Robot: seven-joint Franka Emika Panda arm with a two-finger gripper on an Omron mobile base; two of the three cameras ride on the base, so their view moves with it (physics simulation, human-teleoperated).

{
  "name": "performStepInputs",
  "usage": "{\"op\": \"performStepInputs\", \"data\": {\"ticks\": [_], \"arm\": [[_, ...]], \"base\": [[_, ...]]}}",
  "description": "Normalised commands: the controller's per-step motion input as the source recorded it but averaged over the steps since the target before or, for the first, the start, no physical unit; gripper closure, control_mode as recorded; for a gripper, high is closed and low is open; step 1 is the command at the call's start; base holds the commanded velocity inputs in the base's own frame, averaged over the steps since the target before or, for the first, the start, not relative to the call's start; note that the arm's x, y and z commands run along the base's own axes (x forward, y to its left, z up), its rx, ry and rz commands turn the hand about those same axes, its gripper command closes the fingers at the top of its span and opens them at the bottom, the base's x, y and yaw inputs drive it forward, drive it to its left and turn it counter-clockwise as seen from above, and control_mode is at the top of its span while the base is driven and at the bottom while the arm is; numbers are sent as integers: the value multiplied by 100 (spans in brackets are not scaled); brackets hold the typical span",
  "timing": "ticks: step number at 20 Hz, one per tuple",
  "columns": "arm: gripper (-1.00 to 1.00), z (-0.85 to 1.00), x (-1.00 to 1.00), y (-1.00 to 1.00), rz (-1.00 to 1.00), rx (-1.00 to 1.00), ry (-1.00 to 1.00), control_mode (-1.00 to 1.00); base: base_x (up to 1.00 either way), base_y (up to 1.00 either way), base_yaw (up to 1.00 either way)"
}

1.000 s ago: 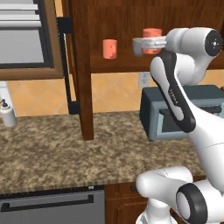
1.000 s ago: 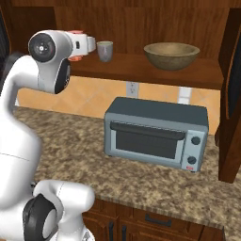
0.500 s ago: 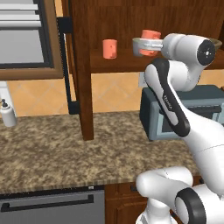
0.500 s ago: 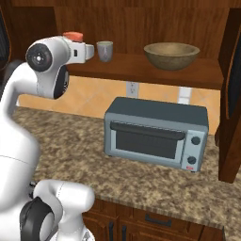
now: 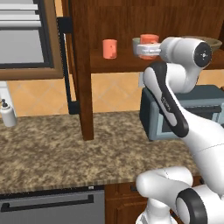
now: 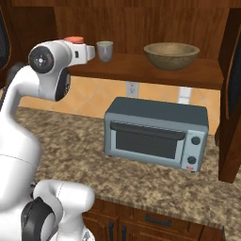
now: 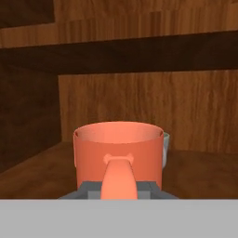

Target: Gather all objects into one cabinet and sort the glasses and bowls to opposite sides.

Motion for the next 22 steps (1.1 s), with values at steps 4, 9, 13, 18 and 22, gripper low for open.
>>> {"op": "performStepInputs", "data": {"ticks": [4, 9, 13, 18, 22], "arm": [[100, -40, 20, 0, 0, 0, -2, -100], [100, -19, 32, 0, 0, 0, -1, -100], [100, 0, 53, 1, 0, 0, 0, -100], [100, -6, 32, 12, 0, 0, 3, -100], [100, -15, 0, 13, 0, 0, 10, -100]], "base": [[0, 0, 0], [0, 0, 0], [0, 0, 0], [0, 0, 0], [0, 0, 0]]}}
